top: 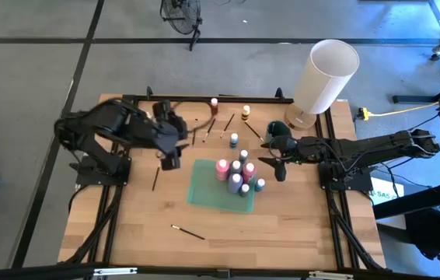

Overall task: Pick & Place Paint Supplies
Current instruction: Put the black eyeshadow brush into the green cup

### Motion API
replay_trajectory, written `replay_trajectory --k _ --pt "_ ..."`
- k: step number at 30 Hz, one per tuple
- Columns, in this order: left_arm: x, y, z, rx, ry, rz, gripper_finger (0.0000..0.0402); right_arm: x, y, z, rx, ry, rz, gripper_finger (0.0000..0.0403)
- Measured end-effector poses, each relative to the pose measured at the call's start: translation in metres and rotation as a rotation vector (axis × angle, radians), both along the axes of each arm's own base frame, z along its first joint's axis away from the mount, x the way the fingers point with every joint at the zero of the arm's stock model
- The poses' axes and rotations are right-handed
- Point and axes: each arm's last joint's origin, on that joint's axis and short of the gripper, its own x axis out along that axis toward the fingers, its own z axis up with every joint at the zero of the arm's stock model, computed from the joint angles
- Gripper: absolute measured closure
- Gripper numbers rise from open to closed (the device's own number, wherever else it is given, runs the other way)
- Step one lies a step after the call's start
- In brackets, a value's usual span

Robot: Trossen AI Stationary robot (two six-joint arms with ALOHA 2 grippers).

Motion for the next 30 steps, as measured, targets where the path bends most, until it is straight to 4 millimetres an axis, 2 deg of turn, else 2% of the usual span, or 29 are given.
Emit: replay_trajectory --k 4,7,10,14,18,20,22,26,30 --pt "-0.023 0.004 0.013 -0.014 -0.038 -0.056 0.0137 0.000 -0.003 0.001 -0.146 0.015 -0.008 0.0162" --pt "-0.043 0.012 0.024 0.048 -0.067 -0.073 0.0137 0.001 -0.010 0.010 -0.331 0.039 -0.131 0.0172" --pt "-0.057 0.027 0.031 0.101 -0.096 -0.006 0.0137 0.001 -0.017 0.024 -0.485 0.059 -0.269 0.0183" --pt "-0.073 0.041 0.038 0.088 -0.166 0.126 0.0137 -0.001 -0.023 0.024 -0.505 0.087 -0.372 0.0194" --pt "-0.084 0.044 0.042 0.038 -0.194 0.118 0.0137 -0.001 -0.024 0.030 -0.537 0.114 -0.376 0.0196" --pt "-0.090 0.044 0.043 -0.030 -0.236 0.150 0.0137 -0.005 -0.023 0.049 -0.556 0.162 -0.389 0.0196" --pt "-0.096 0.044 0.045 -0.119 -0.285 0.186 0.0137 -0.011 -0.022 0.078 -0.514 0.202 -0.388 0.0196" --pt "-0.107 0.044 0.048 -0.229 -0.352 0.243 0.0137 -0.035 -0.020 0.145 -0.319 0.213 -0.316 0.0196" --pt "-0.109 0.045 0.049 -0.227 -0.377 0.283 0.0137 -0.068 -0.016 0.198 -0.147 0.164 -0.157 0.0196"
